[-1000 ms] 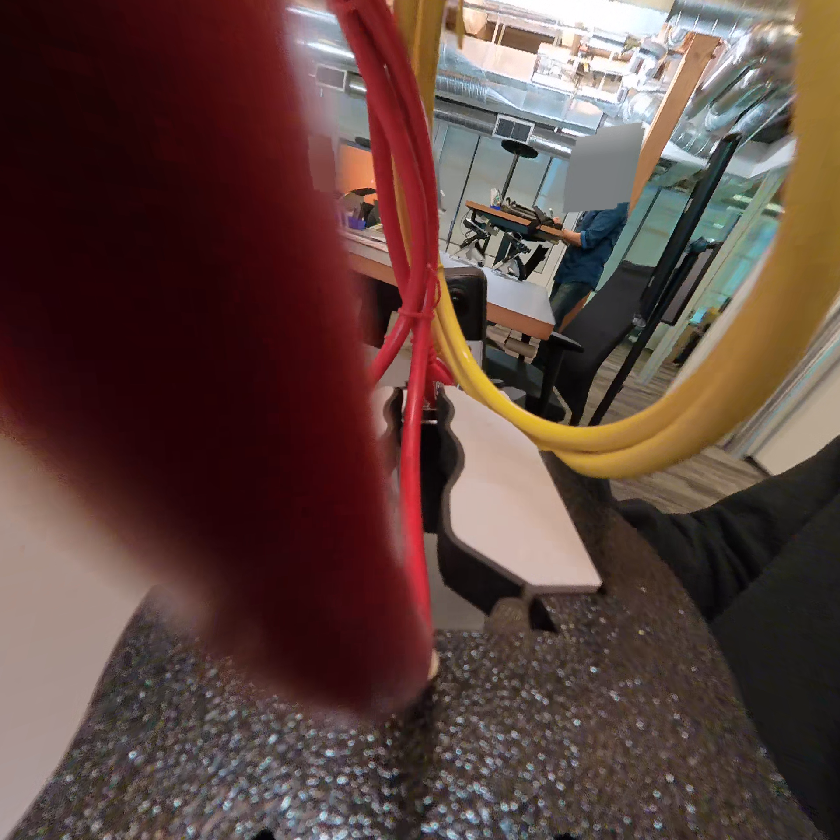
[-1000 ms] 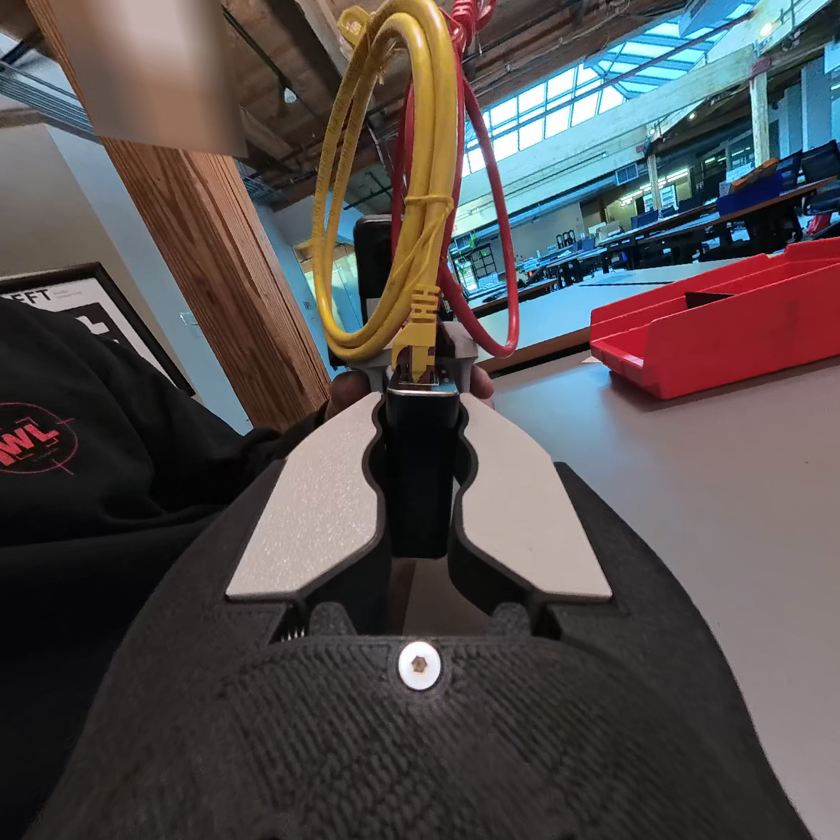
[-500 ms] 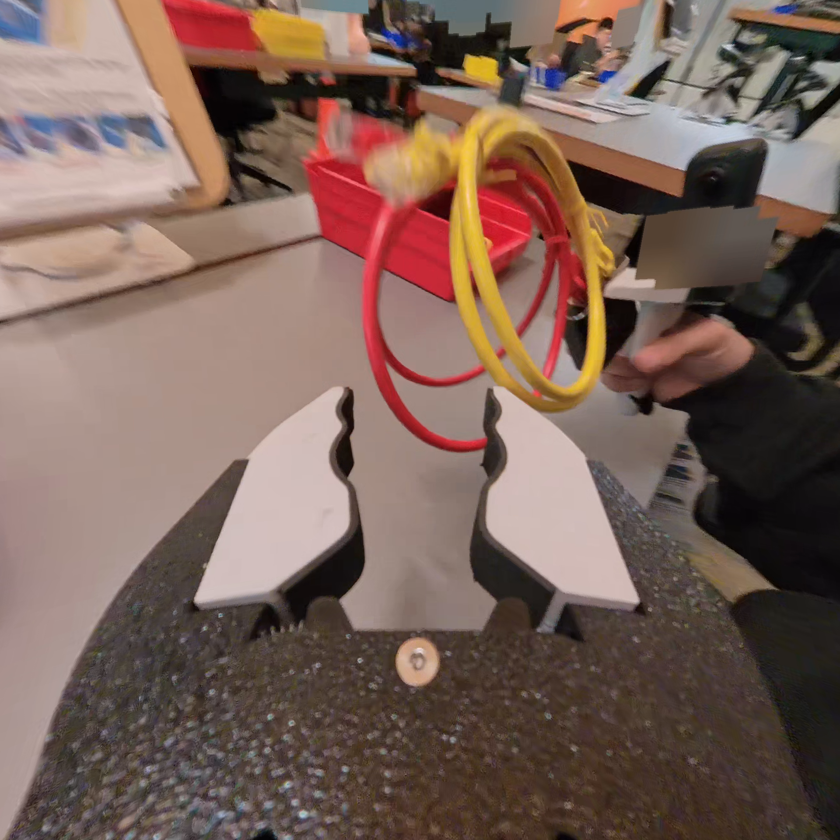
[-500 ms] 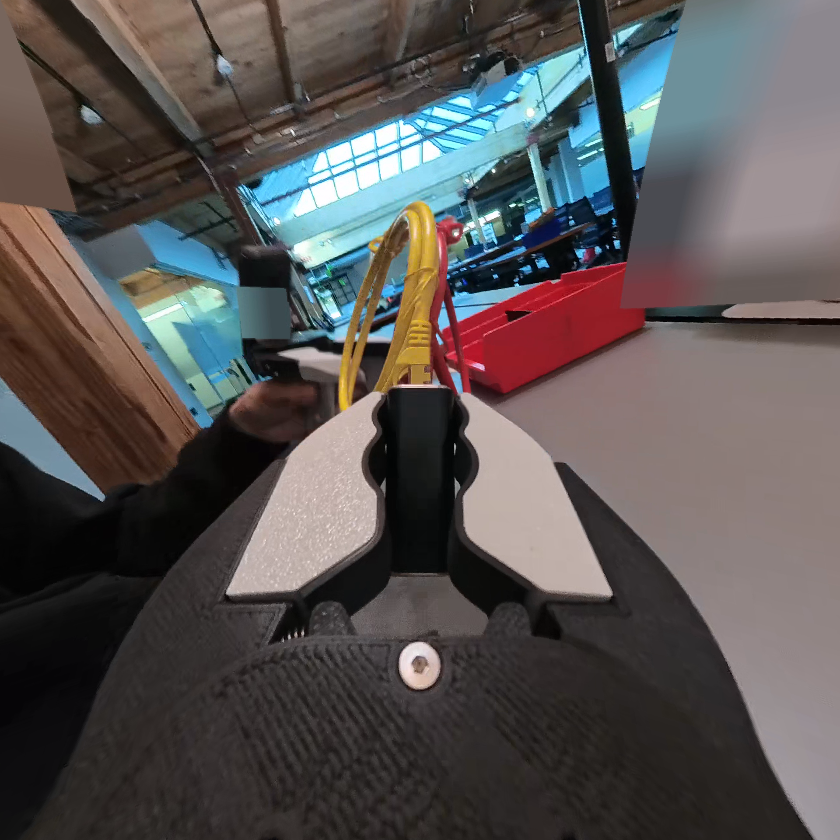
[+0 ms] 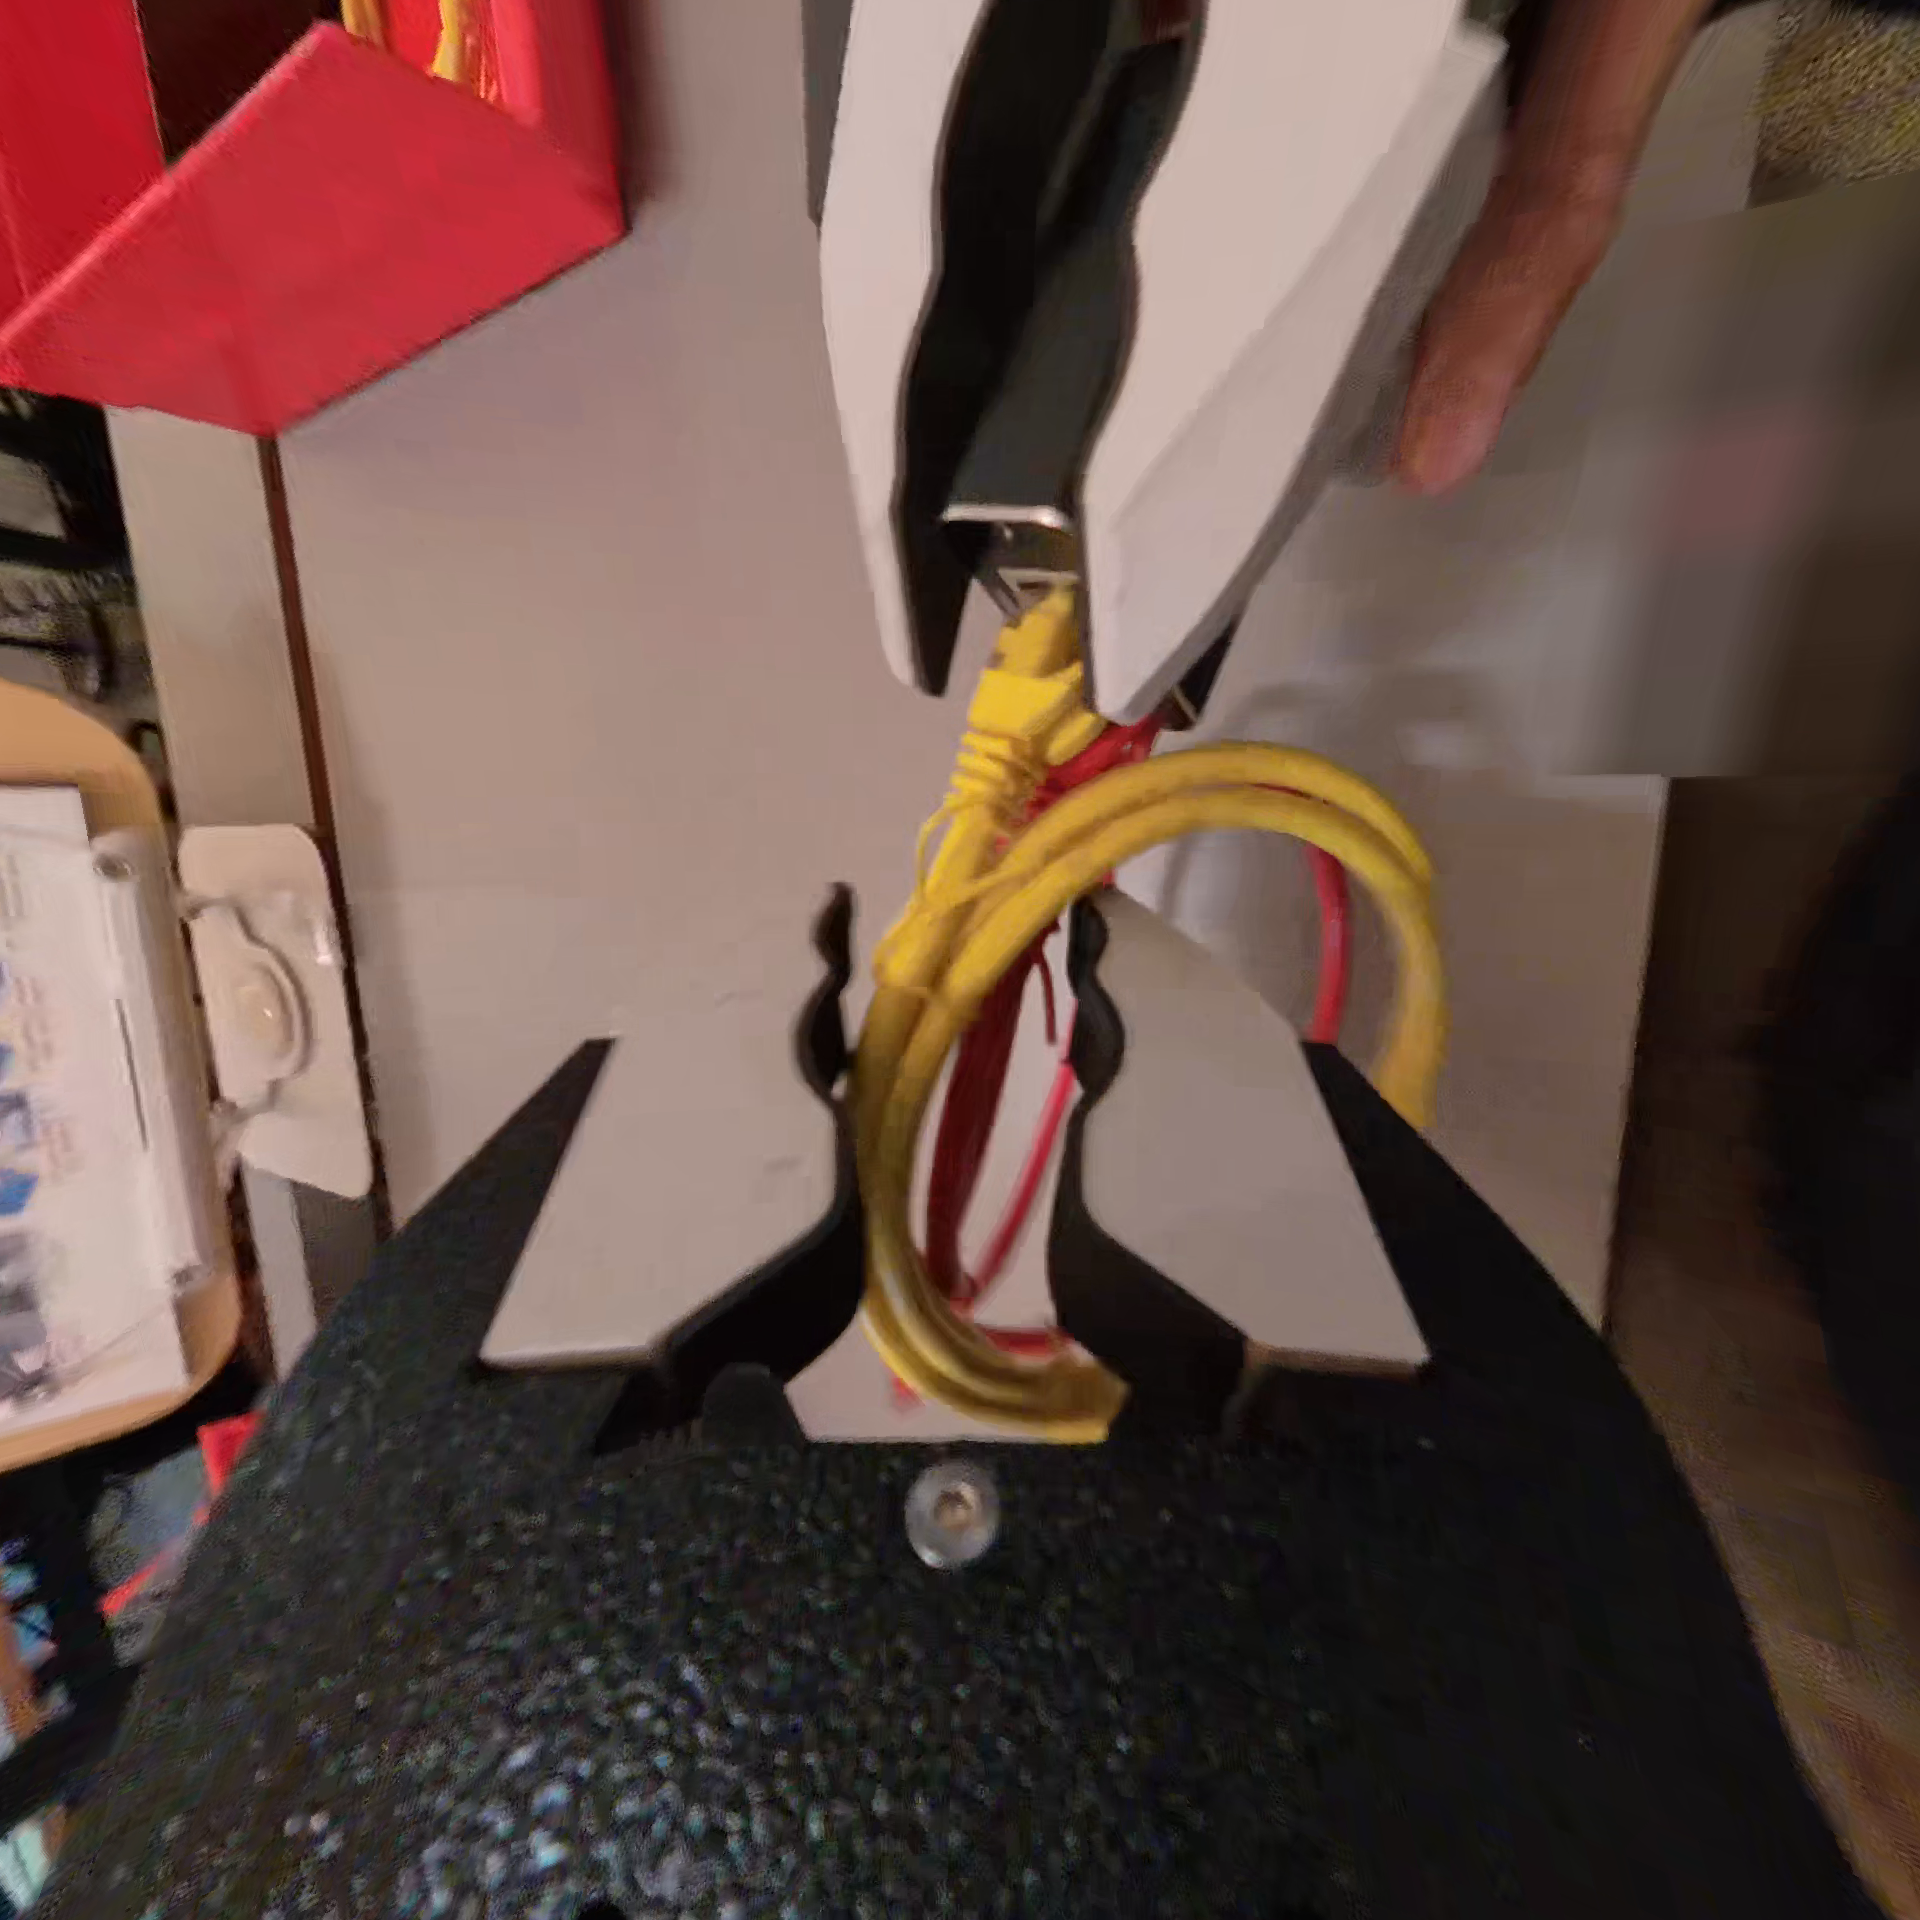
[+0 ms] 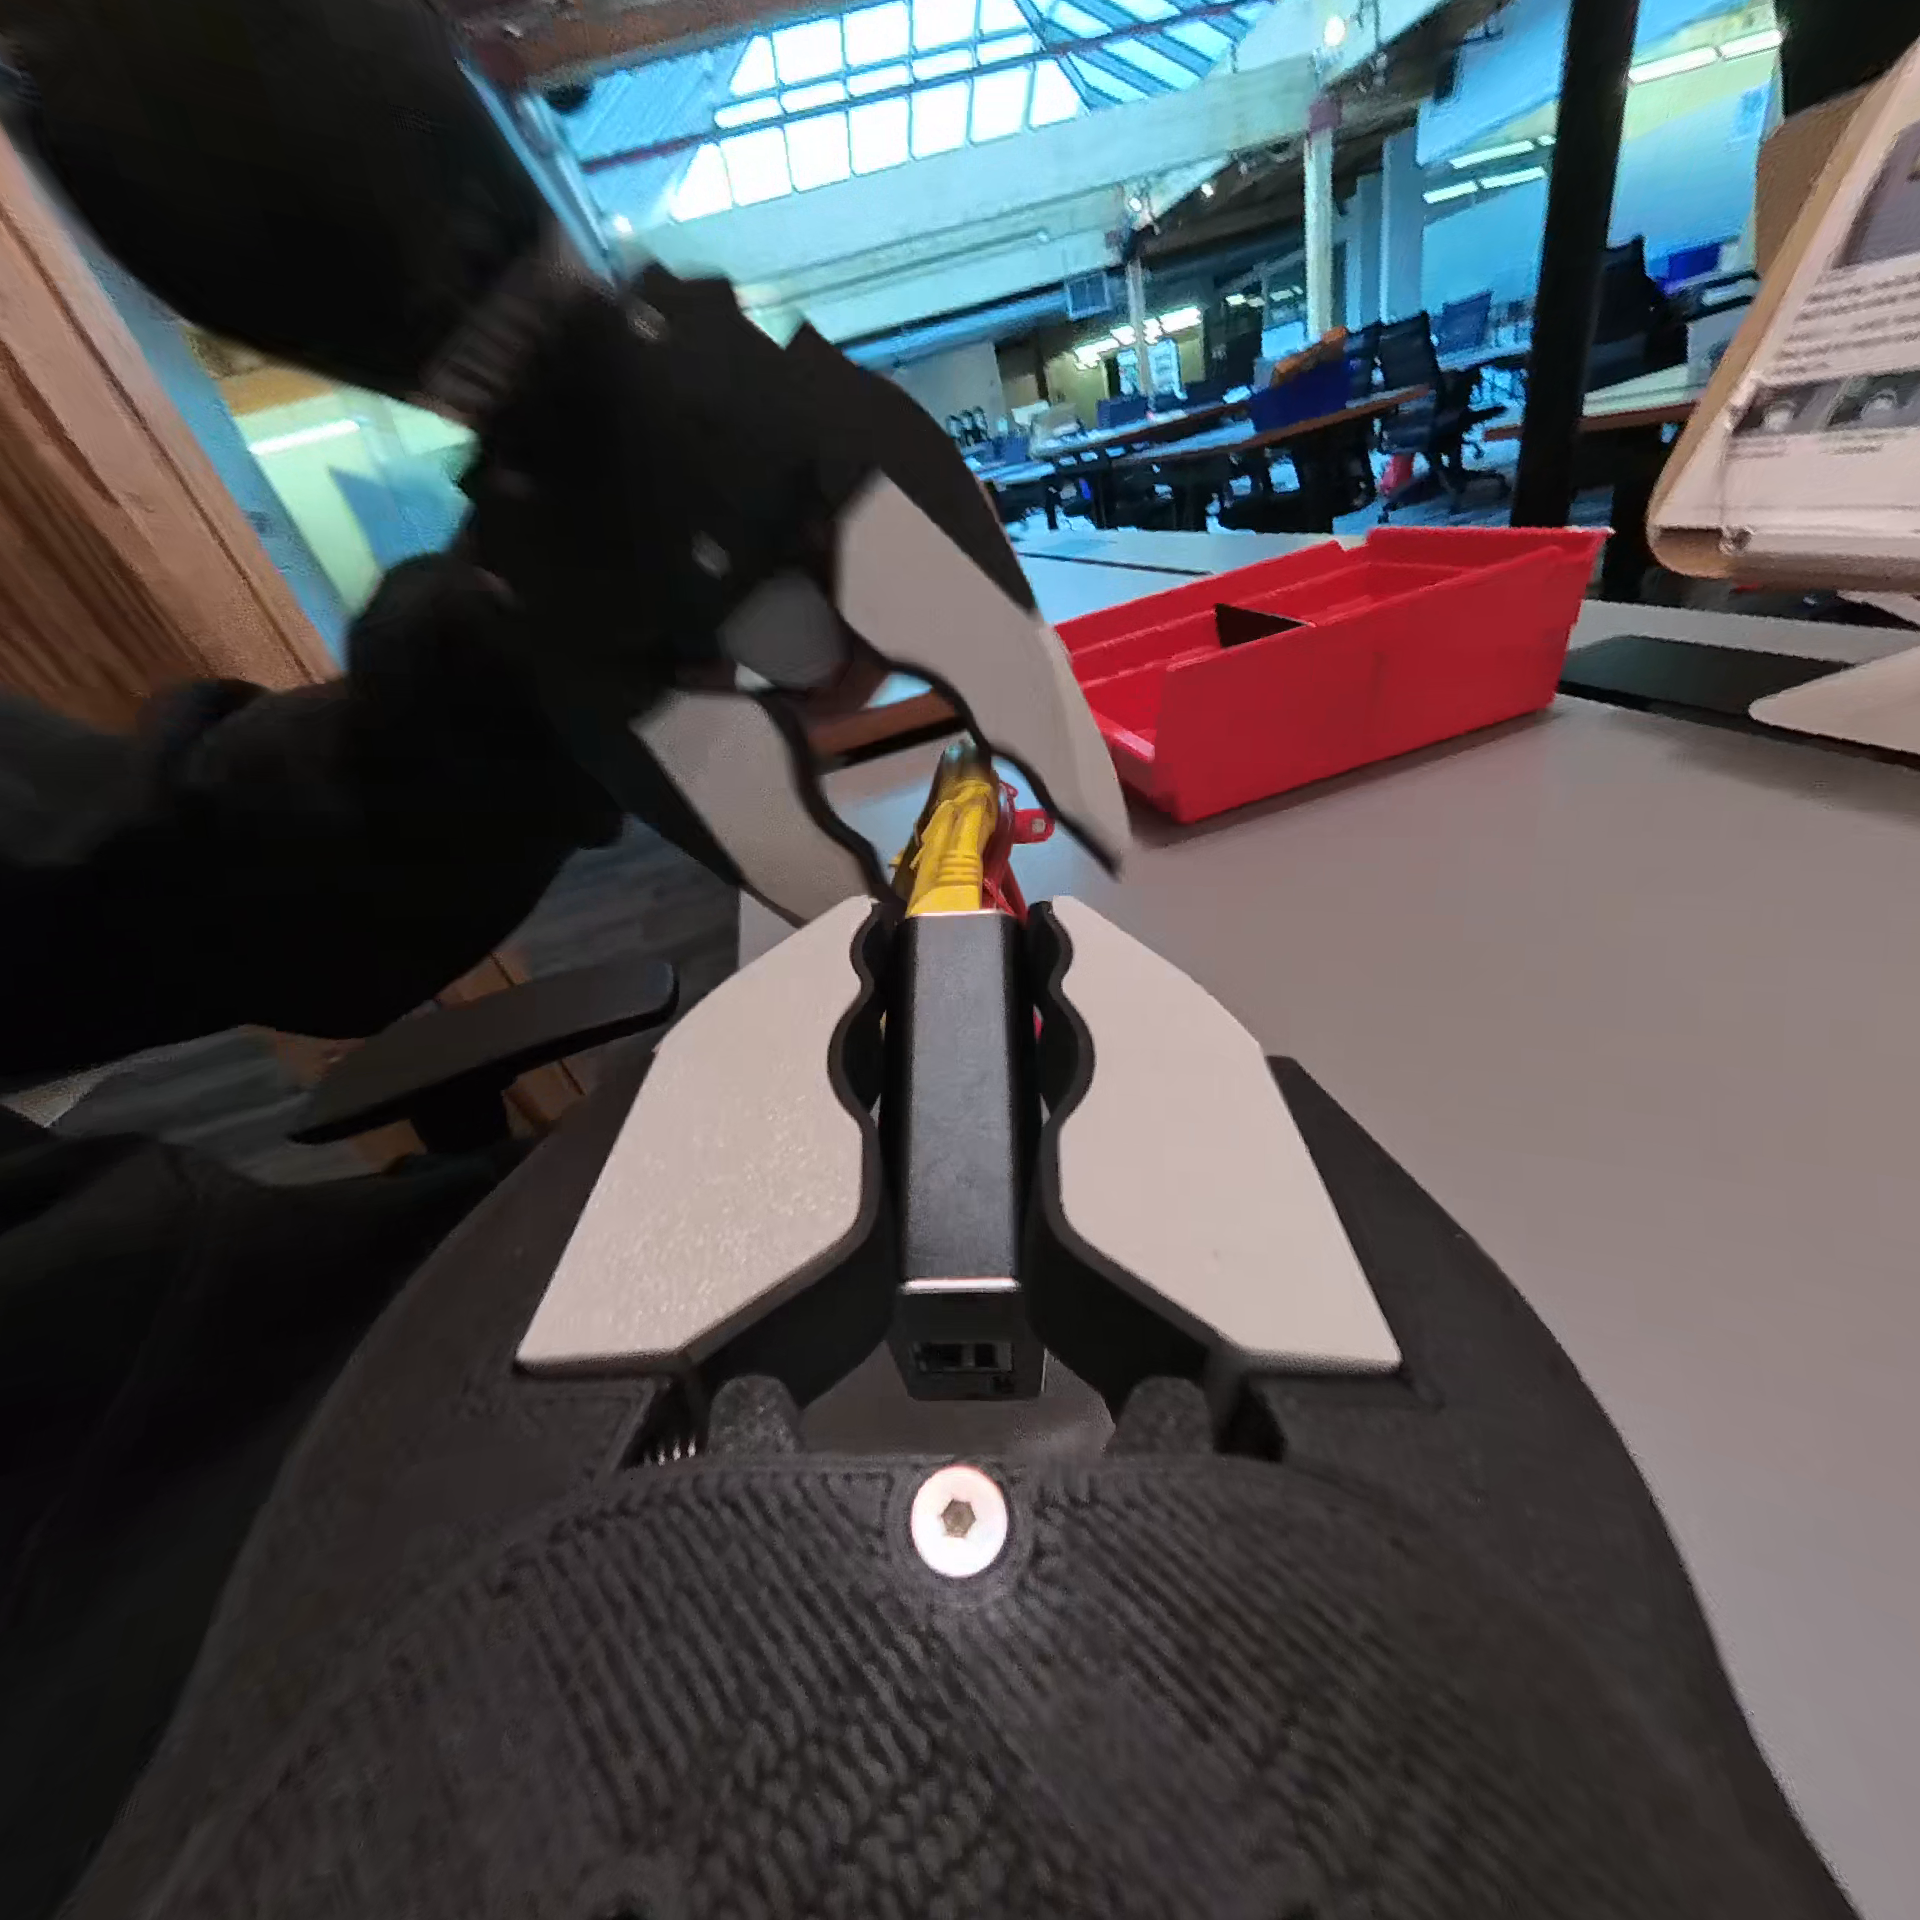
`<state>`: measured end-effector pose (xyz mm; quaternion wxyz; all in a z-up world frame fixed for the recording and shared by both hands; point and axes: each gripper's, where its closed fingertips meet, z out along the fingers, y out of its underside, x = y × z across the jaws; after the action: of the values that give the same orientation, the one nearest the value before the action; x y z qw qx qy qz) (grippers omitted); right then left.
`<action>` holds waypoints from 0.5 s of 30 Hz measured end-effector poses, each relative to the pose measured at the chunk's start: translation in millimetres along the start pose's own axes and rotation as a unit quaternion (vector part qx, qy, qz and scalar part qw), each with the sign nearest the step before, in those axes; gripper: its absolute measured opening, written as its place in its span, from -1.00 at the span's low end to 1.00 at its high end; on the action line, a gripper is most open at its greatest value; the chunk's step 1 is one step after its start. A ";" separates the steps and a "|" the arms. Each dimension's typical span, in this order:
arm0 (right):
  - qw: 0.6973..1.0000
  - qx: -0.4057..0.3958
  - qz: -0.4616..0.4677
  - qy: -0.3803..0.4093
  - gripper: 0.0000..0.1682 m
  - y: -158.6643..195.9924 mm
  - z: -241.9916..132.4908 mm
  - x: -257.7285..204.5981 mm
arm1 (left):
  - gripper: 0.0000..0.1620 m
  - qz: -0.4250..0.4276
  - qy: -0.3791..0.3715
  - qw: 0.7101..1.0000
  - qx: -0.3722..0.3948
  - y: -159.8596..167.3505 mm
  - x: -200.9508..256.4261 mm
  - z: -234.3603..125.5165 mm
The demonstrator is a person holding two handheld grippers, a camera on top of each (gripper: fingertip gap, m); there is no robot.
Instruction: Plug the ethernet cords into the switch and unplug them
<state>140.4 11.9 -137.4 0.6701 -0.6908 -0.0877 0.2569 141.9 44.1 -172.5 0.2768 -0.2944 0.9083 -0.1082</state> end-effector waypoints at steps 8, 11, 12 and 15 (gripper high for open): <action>0.990 0.128 -0.006 0.067 -0.53 -44.2 -27.7 17.1 | -0.78 -0.042 -0.020 0.996 0.073 -14.0 -17.1 2.3; 0.976 0.202 0.021 0.080 -0.61 -58.7 -59.6 30.3 | -0.82 -0.118 -0.040 0.980 0.152 -18.8 -34.6 -10.3; 0.974 0.213 0.030 0.077 -0.63 -58.5 -67.4 33.8 | -0.82 -0.147 -0.049 0.970 0.185 -21.8 -40.9 -16.4; 0.956 0.280 0.087 0.032 -0.53 -67.1 -80.2 35.5 | -0.83 -0.210 -0.042 0.938 0.274 -33.2 -44.3 -28.2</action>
<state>223.5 -36.5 -83.1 0.8141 -0.4884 0.0692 0.3064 171.5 44.7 -117.9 0.3560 -0.3958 0.7482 -0.3960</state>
